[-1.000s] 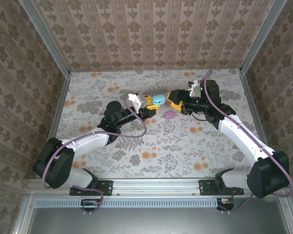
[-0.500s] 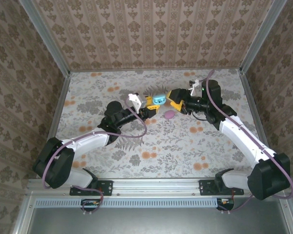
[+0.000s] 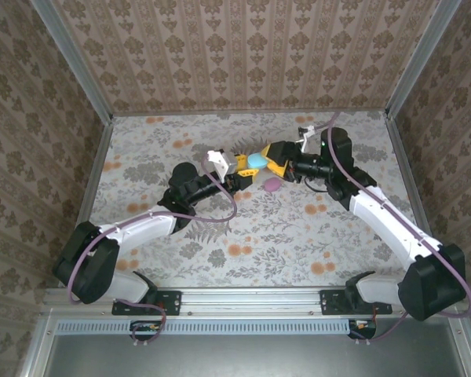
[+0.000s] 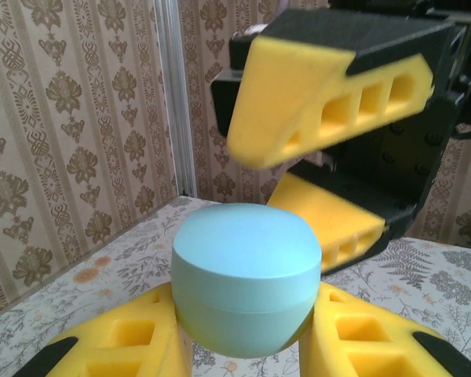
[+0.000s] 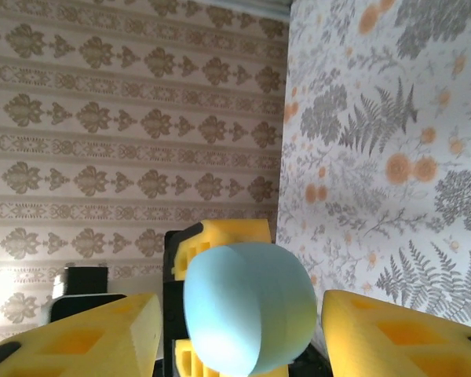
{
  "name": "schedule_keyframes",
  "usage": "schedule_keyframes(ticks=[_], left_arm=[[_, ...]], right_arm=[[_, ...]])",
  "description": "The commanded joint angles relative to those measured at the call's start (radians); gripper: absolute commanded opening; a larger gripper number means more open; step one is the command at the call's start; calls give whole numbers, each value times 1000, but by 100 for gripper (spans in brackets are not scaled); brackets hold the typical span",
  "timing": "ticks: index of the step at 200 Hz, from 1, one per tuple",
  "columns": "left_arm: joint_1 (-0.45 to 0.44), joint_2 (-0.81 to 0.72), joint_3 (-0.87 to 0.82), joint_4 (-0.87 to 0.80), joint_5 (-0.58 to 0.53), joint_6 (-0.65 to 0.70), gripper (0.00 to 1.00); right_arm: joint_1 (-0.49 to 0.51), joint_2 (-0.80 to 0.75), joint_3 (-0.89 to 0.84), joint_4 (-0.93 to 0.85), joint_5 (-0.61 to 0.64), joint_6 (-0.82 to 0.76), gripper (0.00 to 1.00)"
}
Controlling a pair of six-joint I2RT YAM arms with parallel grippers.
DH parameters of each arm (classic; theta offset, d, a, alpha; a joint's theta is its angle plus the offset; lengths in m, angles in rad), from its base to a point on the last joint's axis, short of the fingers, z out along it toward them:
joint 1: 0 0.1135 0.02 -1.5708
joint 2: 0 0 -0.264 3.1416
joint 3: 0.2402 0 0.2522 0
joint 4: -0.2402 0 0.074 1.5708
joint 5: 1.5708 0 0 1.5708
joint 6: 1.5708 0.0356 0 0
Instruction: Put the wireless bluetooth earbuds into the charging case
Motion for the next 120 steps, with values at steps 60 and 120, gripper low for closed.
schedule_keyframes(ticks=[60, 120], left_arm=[[-3, -7, 28, 29, 22, -15, 34], [-3, -10, 29, 1, 5, -4, 43]], right_arm=[[11, 45, -2, 141, -99, 71, 45], [9, 36, -27, 134, -90, 61, 36]])
